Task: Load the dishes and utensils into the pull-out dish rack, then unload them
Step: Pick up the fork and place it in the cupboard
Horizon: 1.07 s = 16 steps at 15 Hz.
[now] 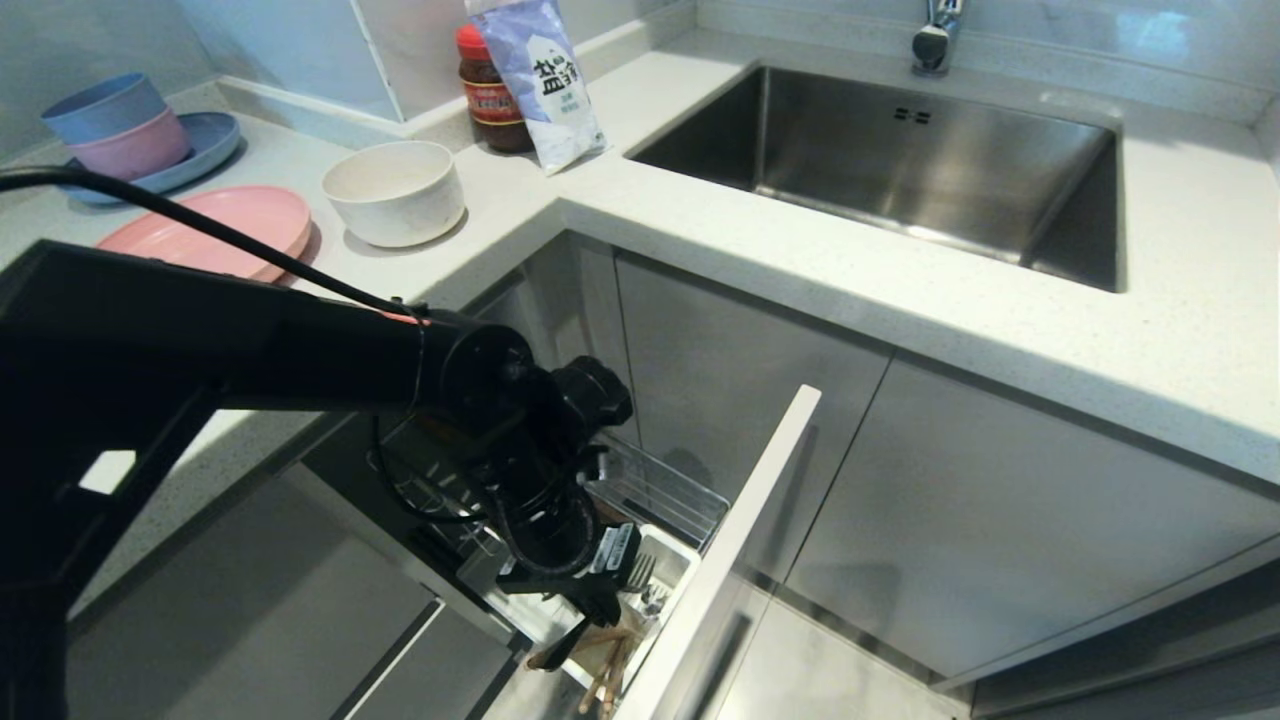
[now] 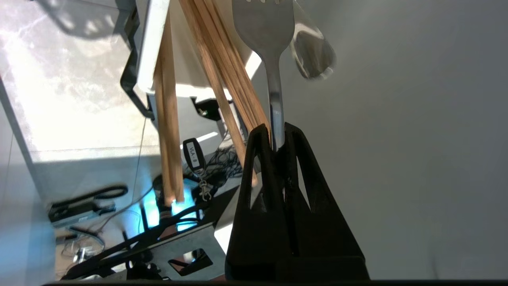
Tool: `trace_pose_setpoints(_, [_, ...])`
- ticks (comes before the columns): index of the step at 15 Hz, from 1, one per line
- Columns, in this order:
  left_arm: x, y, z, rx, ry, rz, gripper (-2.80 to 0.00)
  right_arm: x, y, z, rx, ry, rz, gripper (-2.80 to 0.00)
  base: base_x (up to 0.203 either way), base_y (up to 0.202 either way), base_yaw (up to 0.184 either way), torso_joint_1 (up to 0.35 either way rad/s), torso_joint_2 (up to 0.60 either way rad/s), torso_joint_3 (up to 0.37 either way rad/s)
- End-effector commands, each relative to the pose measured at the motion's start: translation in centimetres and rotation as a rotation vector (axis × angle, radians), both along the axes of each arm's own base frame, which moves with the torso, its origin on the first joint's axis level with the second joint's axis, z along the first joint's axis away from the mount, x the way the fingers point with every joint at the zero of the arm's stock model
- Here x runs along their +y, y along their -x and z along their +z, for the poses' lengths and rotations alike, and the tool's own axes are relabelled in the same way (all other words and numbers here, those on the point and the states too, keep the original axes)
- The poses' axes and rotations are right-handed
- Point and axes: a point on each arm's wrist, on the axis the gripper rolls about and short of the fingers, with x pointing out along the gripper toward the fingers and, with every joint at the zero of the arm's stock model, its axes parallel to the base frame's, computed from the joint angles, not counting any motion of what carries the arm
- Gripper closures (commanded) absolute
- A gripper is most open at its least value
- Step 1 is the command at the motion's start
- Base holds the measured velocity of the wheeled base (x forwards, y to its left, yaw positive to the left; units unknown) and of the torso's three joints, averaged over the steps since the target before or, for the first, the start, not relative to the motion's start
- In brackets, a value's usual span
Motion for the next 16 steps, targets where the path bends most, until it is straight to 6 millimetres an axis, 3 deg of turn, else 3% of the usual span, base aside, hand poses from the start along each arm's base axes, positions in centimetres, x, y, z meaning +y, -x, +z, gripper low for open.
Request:
trace_pose_setpoints(1, [-0.5,-0.5,-1.9,0.037,-0.036,0.000,0.00,0.0,0.0,0.0,-0.001,0.000,0.000,0.00,0.000,0.000,0.000,0.000,0.00,0.000])
trace_pose_setpoints(10, [-2.9,-2.7,-4.9,-0.007,-0.076,-0.007,0.00,0.0,0.0,0.0,-0.001,0.000,0.000,0.00,0.000,0.000,0.000,0.000,0.00,0.000])
trace_pose_setpoints(16, [-2.9,-3.5,-5.7,-0.019,-0.089,0.007,0.00,0.0,0.0,0.0,-0.001,0.000,0.000,0.00,0.000,0.000,0.000,0.000,0.00,0.000])
